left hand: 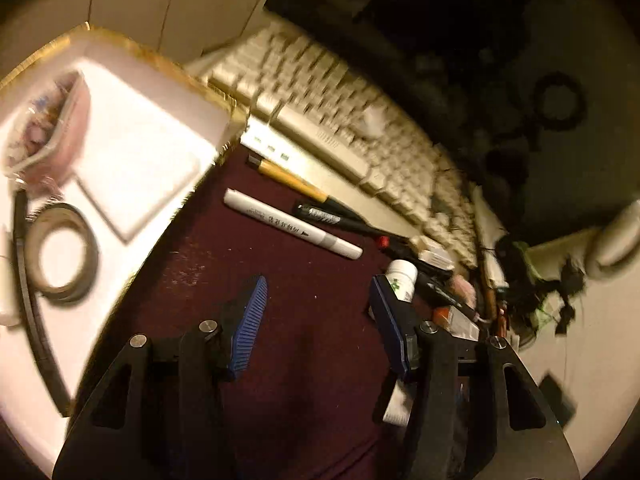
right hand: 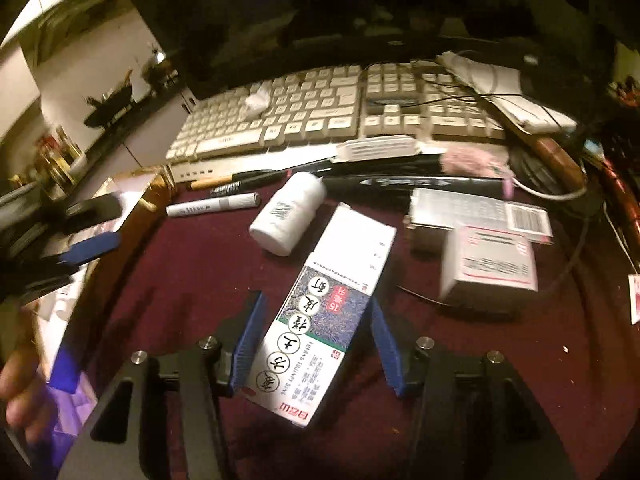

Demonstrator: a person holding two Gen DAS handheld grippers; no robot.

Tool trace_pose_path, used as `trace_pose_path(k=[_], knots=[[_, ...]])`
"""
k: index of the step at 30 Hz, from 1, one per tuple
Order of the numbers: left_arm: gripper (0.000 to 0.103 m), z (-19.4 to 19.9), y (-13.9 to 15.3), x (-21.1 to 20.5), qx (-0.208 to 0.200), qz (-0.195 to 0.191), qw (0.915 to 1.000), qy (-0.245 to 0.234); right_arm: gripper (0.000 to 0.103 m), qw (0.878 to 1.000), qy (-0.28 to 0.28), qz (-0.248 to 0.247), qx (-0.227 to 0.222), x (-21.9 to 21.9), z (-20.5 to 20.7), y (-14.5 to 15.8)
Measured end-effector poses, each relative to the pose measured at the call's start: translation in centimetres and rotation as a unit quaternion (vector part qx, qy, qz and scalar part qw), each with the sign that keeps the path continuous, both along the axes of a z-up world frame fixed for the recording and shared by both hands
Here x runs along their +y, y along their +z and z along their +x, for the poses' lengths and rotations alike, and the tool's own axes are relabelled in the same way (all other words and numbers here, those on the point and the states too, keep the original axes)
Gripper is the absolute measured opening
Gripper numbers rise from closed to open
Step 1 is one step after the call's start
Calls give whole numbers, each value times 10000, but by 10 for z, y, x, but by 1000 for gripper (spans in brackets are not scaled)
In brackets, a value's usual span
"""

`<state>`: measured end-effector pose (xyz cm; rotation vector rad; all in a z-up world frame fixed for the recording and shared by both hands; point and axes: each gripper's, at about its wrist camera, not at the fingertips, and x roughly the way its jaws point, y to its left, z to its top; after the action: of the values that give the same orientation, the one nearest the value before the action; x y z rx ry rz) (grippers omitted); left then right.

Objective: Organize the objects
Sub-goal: 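Grasp the white medicine box with the right tool, then lift the medicine box with the right tool while the left tool approaches the white marker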

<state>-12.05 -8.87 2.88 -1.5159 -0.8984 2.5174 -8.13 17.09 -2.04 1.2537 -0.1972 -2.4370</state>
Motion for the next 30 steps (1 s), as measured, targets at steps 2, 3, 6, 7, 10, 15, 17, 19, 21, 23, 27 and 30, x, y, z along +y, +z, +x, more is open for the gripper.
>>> trace_pose_path(k=[2, 3, 6, 7, 10, 15, 17, 19, 21, 23, 27, 30], knots=[[54, -20, -5, 3, -363, -115, 9992, 120, 53, 9999, 145, -44, -44, -1, 0, -3], [54, -29, -7, 5, -487, -149, 9985, 199, 53, 9998, 184, -75, -42, 0, 1, -3], [54, -50, -12, 11, -794, -332, 9958, 322, 53, 9995, 276, -128, -64, 1, 3, -6], [54, -54, -13, 12, -848, -384, 9950, 348, 53, 9994, 285, -173, -76, 2, 3, -7], [54, -67, -19, 17, -1051, -512, 9922, 424, 53, 9990, 314, -297, -131, 8, 3, -8], [53, -88, -31, 26, -1402, -673, 9873, 318, 53, 9984, 357, -400, -174, 15, 2, -8], [53, -95, -31, 32, -1480, -944, 9843, 190, 53, 9981, 371, -455, -173, 18, 3, -7], [53, -97, -30, 37, -1450, -1193, 9822, 66, 53, 9980, 362, -481, -182, 20, 2, -7], [45, -95, -29, 39, -1428, -1395, 9798, -81, 53, 9977, 340, -545, -194, 23, 2, -8], [41, -90, -29, 35, -1392, -1325, 9812, -156, 53, 9976, 339, -563, -200, 24, 2, -9], [17, -72, -30, 30, -1403, -1222, 9815, -450, 53, 9975, 361, -573, -194, 24, 3, -9], [16, -58, -30, 35, -1199, -1542, 9780, -730, 53, 9976, 368, -552, -176, 25, 4, -9]])
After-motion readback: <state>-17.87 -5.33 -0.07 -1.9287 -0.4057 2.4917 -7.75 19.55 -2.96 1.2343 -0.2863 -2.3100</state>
